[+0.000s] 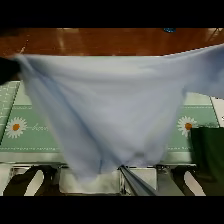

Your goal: Fold the shirts.

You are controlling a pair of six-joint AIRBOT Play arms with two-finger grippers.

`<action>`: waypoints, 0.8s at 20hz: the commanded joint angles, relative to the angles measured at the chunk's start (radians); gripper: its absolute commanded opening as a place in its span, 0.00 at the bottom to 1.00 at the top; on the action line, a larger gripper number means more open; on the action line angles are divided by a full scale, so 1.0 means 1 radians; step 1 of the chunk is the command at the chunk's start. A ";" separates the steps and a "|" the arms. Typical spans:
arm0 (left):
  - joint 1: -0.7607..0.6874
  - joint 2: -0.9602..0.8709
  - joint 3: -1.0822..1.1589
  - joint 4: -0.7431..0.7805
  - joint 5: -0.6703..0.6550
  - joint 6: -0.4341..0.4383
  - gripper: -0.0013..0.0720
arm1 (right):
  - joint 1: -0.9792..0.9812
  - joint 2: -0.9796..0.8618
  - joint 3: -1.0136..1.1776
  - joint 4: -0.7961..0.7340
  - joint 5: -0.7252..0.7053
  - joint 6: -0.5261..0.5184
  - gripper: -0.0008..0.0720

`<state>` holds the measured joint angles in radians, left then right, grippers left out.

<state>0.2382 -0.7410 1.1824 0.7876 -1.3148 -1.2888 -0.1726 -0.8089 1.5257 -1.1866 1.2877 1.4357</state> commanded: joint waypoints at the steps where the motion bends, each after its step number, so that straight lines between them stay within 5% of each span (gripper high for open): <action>1: -0.075 -0.123 -0.332 -0.009 0.264 0.092 0.05 | 0.000 -0.194 -0.114 0.052 -0.102 -0.025 0.04; 5: -0.120 -0.411 -0.325 -0.010 0.502 0.092 0.05 | 0.000 -0.508 -0.086 0.139 -0.252 -0.062 0.04; 10: -0.120 -0.665 -0.160 -0.029 0.495 0.061 0.05 | 0.000 -0.769 0.043 0.236 -0.264 -0.020 0.05; 12: -0.120 -0.695 -0.133 -0.029 0.469 0.061 0.05 | -0.013 -0.795 0.055 0.245 -0.268 0.029 0.58; 16: -0.120 -0.698 -0.130 -0.027 0.385 0.073 0.05 | -0.113 -0.772 0.055 0.159 0.011 0.015 0.58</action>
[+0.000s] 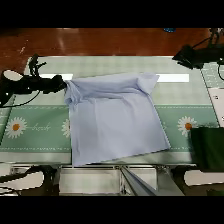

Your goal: Fold the shirts.

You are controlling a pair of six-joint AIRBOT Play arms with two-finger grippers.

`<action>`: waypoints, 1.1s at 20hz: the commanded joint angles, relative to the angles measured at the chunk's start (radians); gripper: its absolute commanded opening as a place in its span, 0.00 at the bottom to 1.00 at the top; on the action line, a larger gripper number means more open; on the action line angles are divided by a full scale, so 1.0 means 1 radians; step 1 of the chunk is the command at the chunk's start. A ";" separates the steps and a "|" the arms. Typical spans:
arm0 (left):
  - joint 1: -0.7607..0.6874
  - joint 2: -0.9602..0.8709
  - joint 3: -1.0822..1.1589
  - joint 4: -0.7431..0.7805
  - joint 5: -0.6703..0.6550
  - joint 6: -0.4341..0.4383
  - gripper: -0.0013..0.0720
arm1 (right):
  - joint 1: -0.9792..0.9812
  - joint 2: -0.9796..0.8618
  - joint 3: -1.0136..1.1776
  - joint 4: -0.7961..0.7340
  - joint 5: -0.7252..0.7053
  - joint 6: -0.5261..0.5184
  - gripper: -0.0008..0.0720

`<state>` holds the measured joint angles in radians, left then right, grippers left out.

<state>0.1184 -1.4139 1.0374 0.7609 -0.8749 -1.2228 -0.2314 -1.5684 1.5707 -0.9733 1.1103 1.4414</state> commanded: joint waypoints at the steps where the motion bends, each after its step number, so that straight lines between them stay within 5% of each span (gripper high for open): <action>1: 0.000 -0.026 0.014 -0.001 -0.072 0.008 0.05 | -0.077 -0.010 0.002 -0.145 0.331 0.013 0.58; 3: 0.000 -0.026 0.014 -0.001 -0.080 0.007 0.05 | -0.095 0.023 -0.106 -0.279 0.514 0.022 0.58; 12: -0.001 -0.033 0.013 0.003 -0.113 0.007 0.05 | -0.089 0.404 -0.909 -0.283 0.372 0.015 0.58; 22: 0.000 -0.035 -0.001 0.011 -0.116 0.008 0.05 | -0.089 0.401 -1.070 -0.154 0.191 -0.020 0.58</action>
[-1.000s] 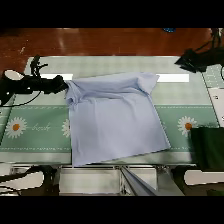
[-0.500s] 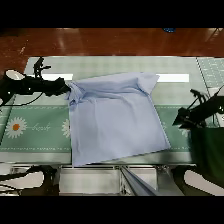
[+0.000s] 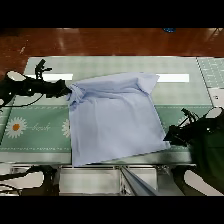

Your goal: Fold the shirts.

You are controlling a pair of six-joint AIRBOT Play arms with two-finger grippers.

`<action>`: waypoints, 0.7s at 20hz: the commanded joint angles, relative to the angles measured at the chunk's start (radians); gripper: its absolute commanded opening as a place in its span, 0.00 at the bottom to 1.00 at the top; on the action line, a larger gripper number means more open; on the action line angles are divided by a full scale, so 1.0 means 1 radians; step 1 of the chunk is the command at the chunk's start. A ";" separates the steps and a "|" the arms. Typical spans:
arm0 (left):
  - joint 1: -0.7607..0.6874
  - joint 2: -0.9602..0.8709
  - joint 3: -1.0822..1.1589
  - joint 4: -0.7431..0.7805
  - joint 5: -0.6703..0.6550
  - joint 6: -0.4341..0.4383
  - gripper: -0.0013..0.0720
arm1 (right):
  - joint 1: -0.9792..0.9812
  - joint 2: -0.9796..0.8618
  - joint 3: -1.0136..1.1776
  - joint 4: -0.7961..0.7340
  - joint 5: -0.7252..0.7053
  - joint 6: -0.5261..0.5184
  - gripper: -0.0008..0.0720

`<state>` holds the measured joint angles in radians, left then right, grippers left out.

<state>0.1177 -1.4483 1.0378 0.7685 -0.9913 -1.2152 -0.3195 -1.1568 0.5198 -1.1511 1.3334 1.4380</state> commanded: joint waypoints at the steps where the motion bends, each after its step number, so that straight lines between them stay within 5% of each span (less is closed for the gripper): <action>1: 0.000 -0.001 -0.001 0.003 0.003 0.000 0.05 | 0.000 -0.023 -0.019 0.035 -0.033 -0.026 0.56; 4: 0.000 -0.001 -0.001 0.003 0.003 0.000 0.05 | -0.001 -0.041 -0.019 0.165 -0.033 -0.123 0.36; 5: 0.000 -0.001 -0.001 0.004 0.003 0.000 0.05 | -0.001 -0.041 -0.017 0.205 -0.026 -0.177 0.11; 6: 0.001 -0.001 0.000 0.023 0.002 0.000 0.05 | -0.002 -0.041 -0.003 0.225 -0.018 -0.216 0.04; 14: 0.016 0.047 -0.041 0.150 -0.170 -0.005 0.05 | -0.004 -0.206 0.524 -0.074 -0.016 -0.105 0.04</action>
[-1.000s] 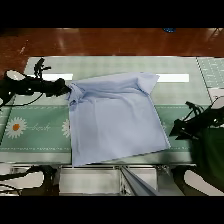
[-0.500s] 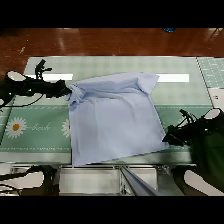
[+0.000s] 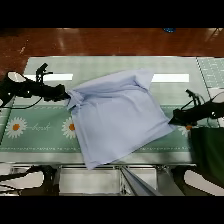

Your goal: Fold the shirts.

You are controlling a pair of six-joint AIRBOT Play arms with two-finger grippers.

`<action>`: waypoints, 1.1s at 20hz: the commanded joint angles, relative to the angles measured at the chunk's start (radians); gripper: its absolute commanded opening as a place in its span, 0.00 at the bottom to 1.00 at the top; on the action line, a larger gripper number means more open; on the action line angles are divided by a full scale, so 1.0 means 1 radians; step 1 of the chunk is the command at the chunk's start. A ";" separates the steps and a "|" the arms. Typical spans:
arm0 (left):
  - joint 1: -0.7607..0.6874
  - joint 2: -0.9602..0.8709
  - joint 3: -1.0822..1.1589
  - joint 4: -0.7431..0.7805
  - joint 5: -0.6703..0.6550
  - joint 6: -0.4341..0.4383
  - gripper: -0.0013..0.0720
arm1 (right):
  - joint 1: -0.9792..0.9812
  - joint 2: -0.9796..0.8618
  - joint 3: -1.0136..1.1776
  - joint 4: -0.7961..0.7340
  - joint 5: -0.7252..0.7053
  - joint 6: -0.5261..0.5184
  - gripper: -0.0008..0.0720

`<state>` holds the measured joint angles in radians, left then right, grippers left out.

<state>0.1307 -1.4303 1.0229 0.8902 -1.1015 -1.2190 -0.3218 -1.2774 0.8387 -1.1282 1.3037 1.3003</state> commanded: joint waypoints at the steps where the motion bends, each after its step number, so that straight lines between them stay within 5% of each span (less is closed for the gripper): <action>1: 0.003 0.064 -0.064 0.028 -0.060 -0.007 0.05 | -0.004 -0.136 0.294 -0.093 0.025 0.039 0.04; 6: -0.007 0.297 -0.320 0.039 -0.081 -0.059 0.05 | -0.014 -0.424 0.754 -0.057 0.055 0.131 0.04; 9: -0.069 0.373 -0.446 0.037 -0.211 -0.069 0.05 | -0.014 -0.564 0.964 0.064 0.045 0.148 0.04; 14: -0.282 0.365 -0.504 0.038 -0.115 -0.103 0.05 | -0.008 -0.652 1.059 0.307 -0.055 0.185 0.04; 15: -0.300 0.365 -0.502 0.038 -0.080 -0.107 0.05 | -0.006 -0.652 1.059 0.301 -0.058 0.192 0.17; 16: -0.298 0.365 -0.498 0.038 -0.060 -0.125 0.14 | -0.006 -0.652 1.059 0.302 -0.049 0.201 0.49; 18: -0.268 0.365 -0.474 0.046 -0.082 -0.137 0.69 | -0.021 -0.641 1.059 0.297 0.000 0.200 0.58; 22: -0.092 0.401 -0.277 0.214 -0.376 -0.117 0.71 | -0.100 -0.556 1.059 0.102 0.172 0.211 0.58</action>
<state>-0.0528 -1.0542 0.6395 0.9936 -1.3212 -1.3426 -0.3790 -1.8774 1.8923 -0.9035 1.3632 1.4994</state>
